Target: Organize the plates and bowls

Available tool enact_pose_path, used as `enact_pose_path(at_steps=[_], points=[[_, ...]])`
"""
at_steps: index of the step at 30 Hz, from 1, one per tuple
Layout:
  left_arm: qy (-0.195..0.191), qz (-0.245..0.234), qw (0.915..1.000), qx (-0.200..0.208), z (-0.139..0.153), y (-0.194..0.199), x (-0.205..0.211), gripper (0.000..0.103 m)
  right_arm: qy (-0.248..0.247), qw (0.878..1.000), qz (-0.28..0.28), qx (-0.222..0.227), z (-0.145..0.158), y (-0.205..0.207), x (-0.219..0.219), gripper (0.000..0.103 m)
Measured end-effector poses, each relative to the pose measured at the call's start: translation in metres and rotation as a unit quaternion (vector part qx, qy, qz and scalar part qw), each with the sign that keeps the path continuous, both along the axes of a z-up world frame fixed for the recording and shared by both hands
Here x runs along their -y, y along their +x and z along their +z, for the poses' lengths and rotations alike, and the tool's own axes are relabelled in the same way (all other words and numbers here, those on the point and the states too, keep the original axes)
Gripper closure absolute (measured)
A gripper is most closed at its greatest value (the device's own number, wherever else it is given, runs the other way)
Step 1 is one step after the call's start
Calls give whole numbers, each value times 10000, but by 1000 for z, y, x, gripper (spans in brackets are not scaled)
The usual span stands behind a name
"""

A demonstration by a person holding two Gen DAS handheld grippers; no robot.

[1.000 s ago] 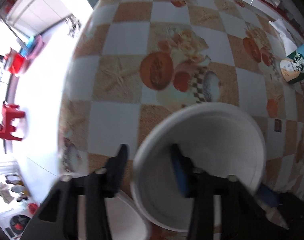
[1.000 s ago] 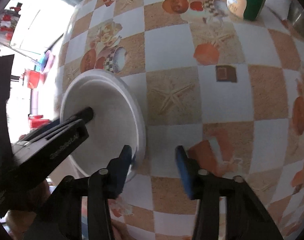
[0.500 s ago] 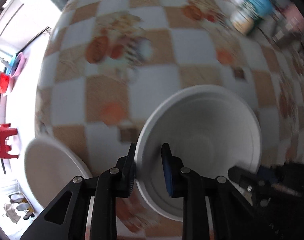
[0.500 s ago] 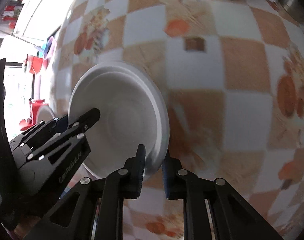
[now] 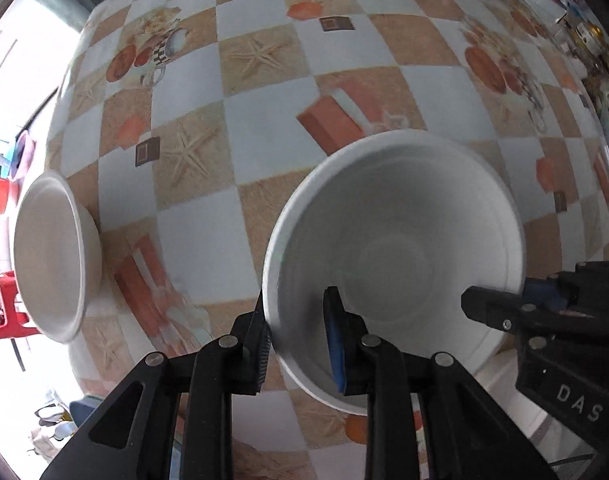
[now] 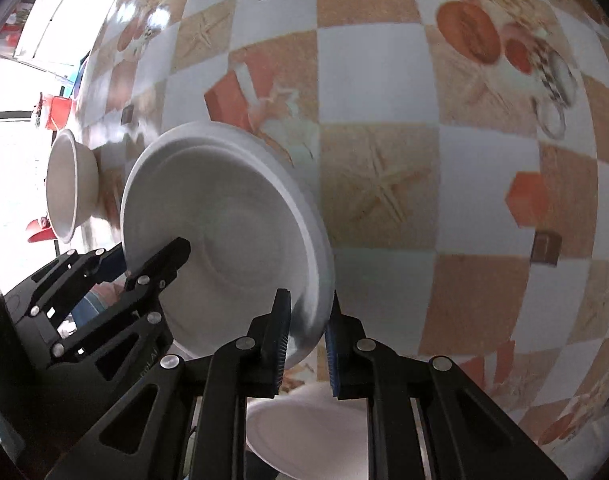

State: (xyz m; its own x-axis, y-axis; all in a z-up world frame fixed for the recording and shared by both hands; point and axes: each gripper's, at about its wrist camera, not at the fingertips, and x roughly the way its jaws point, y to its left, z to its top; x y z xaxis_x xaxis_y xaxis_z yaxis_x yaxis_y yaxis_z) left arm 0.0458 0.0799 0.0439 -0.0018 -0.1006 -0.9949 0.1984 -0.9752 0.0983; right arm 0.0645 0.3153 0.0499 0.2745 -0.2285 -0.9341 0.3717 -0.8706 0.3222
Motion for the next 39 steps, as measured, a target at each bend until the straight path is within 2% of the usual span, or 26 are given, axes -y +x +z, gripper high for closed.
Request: enact_pose_path(at_steps=[4,8,12,17,20,30,39], points=[[68,186,9997,-154,6,5,-13,76,-4,9998,17,-181,4,2,-10,85],[-108,123,9992,-365,21,6,-21,76,-152,9996,-51,-250,14,-1,-19,85],[-33,145,9988,-474,38,17,-34,76,-218,9992,-138,-317,29,-7,-36,85],[78,-50,9982,-595,66,17,-45,76,-249,9988,-230,-360,47,-4,-54,85],[157,-236,9978,-603,79,27,-69,76,-202,9986,-332,-350,53,-2,-72,85],[389,-991,9941,-225,66,59,-112,76,269,9981,-500,-239,59,55,-108,84],[474,-1283,9906,46,49,71,-132,76,488,9969,-612,-95,45,68,-123,84]])
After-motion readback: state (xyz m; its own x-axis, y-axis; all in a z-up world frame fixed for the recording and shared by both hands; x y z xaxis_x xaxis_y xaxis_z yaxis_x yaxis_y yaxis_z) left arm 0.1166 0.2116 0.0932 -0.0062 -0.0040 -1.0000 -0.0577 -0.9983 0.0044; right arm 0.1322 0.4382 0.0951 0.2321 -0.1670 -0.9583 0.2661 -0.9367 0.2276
